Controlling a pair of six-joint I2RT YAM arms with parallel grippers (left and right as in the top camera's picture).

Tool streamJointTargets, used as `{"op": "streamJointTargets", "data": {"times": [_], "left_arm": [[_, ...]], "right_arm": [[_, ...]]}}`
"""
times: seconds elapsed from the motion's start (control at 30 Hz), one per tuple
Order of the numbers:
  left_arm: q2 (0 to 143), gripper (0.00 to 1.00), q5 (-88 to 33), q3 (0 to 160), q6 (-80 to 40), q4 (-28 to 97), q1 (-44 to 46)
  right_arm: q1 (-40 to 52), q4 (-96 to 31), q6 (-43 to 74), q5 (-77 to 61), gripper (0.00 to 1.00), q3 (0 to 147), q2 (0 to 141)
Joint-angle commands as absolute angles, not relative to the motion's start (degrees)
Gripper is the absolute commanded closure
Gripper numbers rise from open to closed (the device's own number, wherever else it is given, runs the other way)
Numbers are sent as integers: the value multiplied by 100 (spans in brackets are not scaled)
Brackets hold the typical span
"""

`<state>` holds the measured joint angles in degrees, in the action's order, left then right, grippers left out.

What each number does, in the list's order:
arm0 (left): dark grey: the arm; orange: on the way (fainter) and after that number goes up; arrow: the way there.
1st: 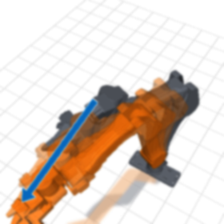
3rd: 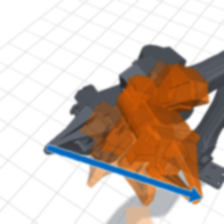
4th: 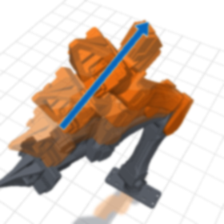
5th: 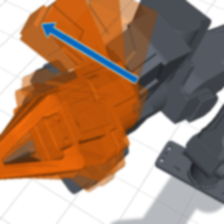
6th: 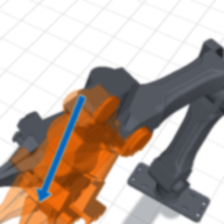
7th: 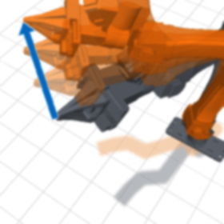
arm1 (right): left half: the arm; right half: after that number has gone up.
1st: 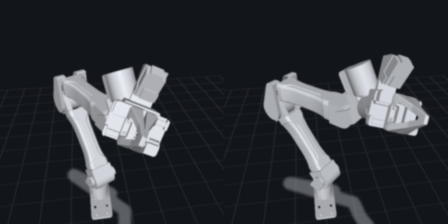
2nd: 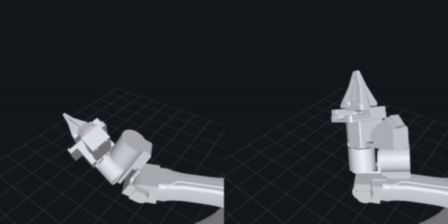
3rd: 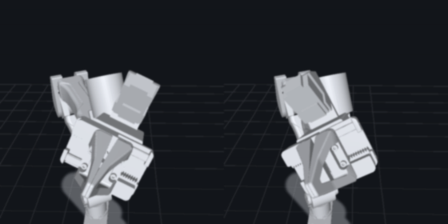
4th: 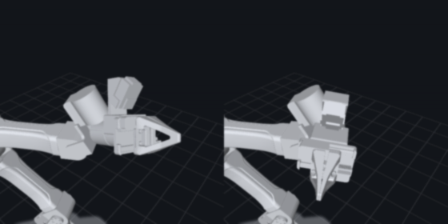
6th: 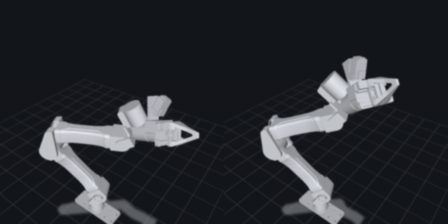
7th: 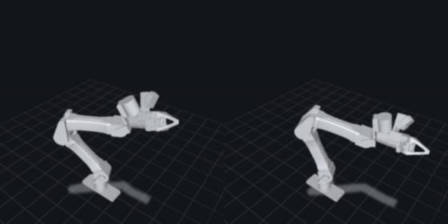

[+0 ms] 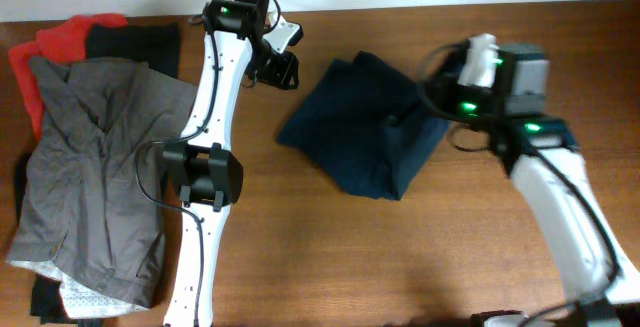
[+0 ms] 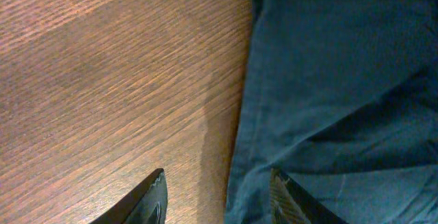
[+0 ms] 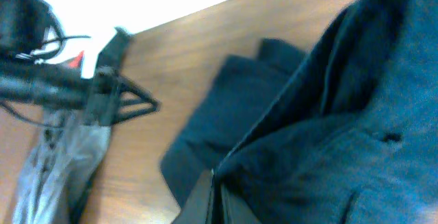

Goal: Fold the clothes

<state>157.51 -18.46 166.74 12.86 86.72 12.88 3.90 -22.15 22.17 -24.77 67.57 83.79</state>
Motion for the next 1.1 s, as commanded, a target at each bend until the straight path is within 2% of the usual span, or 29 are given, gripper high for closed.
{"op": "streamJointTargets", "data": {"times": [0.0,0.23,0.63,0.67,0.93,1.07], "left_arm": [[15723,53,-1793,16768,1341,8617,1284],[15727,55,-1651,16768,1341,8593,1284],[15729,56,-1520,16768,1339,8552,1280],[15729,59,-1520,16768,1339,8556,1280],[15721,59,-1520,16774,1337,8595,1223],[15607,58,-1520,16916,1225,8925,941]], "right_arm": [[1004,-1505,2705,-2375,96,6829,9126],[1730,744,3081,-2423,96,6862,10527],[2110,1874,3238,-2211,96,7083,11389],[2110,1874,3247,-2206,96,7111,11399],[2082,1846,3223,-2368,96,7400,11399],[1855,1149,3179,-2665,96,7428,11249]]}}
